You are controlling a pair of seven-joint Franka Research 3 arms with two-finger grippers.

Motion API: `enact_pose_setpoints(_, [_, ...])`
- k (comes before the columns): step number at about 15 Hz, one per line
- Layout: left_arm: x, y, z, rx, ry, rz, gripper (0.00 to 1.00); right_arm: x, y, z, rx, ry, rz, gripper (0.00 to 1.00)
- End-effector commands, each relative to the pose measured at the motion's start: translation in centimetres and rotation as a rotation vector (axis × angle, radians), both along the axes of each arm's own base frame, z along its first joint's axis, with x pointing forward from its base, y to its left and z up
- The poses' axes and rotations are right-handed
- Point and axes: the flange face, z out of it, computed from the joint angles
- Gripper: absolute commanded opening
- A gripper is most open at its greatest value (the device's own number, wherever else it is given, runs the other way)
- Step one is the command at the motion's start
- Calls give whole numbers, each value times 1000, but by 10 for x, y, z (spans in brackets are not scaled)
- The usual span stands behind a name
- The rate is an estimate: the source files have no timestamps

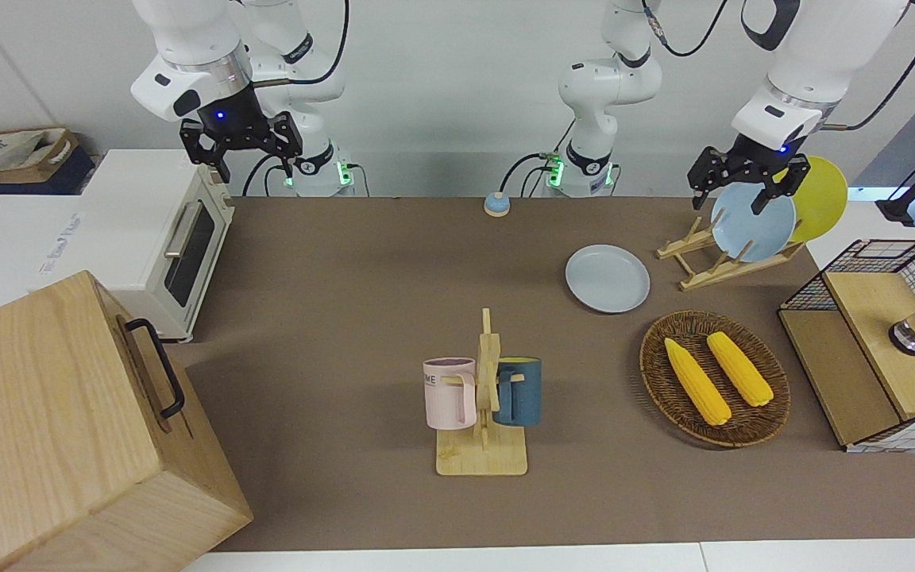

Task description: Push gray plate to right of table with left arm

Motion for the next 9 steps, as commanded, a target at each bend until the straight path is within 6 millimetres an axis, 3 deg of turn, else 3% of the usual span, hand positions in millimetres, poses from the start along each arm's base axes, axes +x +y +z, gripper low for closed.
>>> enact_pose_setpoints(1, [-5,5,9,-14,3,15,995,-3,-3,3,7,6,-4,983])
enact_pose_setpoints(9, [-9,6,5,-14,41,28,995,-4,-2,4,7,4,-3,983])
